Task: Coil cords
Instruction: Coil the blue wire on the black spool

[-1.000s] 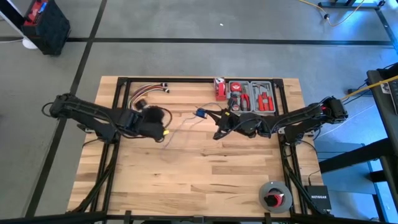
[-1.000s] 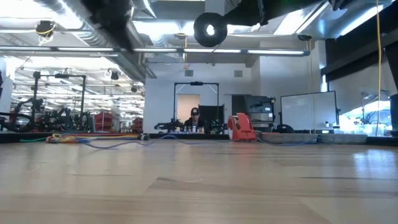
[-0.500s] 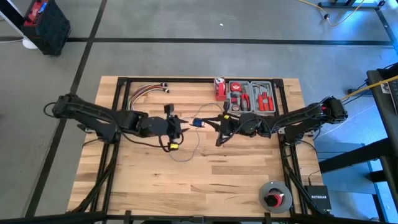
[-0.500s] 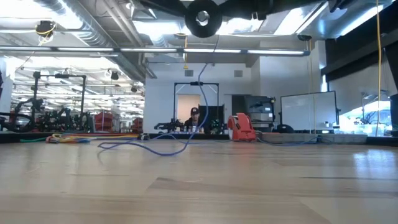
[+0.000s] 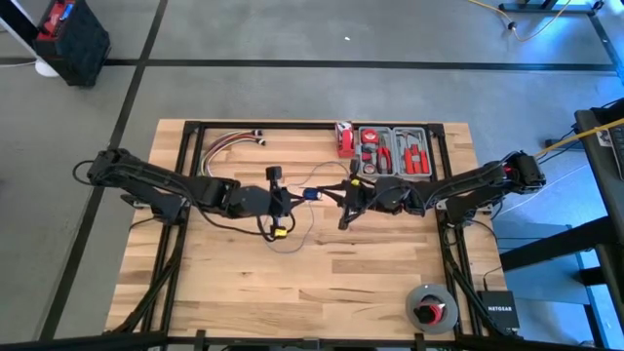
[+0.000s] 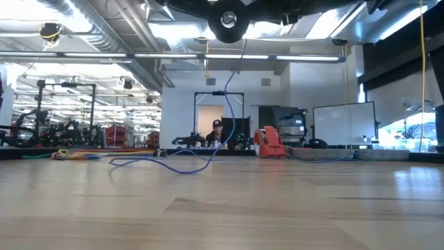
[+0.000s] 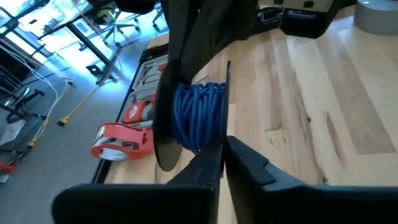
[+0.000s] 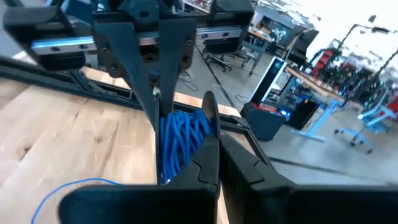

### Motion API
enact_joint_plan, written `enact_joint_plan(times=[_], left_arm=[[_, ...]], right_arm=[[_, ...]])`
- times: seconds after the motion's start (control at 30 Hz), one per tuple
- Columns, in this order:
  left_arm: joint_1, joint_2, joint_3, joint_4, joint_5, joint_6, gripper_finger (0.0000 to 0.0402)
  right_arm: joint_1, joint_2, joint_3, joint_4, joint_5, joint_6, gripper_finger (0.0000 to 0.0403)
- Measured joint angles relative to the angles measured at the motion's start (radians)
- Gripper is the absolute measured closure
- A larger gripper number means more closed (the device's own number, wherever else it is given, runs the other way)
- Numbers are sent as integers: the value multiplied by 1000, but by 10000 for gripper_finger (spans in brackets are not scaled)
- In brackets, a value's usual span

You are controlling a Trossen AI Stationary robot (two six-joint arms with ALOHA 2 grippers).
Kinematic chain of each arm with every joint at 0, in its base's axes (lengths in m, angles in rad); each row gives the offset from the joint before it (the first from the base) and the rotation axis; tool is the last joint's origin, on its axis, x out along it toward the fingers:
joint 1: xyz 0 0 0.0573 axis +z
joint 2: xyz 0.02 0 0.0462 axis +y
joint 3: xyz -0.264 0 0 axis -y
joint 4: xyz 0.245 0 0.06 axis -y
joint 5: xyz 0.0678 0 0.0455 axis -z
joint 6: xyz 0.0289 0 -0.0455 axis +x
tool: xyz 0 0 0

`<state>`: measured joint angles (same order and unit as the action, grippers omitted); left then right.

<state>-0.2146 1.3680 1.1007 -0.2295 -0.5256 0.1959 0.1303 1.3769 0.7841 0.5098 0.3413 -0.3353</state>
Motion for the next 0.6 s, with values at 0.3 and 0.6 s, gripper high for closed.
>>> enact_joint_plan(times=[0.3,0.6], left_arm=[[-6,-1,0,-26,-161,-70,396],[-12,4,0,-120,-293,-237,399]], right_arm=[[68,-114,130,-395,279,46,308],[119,-104,137,-677,277,435,256]])
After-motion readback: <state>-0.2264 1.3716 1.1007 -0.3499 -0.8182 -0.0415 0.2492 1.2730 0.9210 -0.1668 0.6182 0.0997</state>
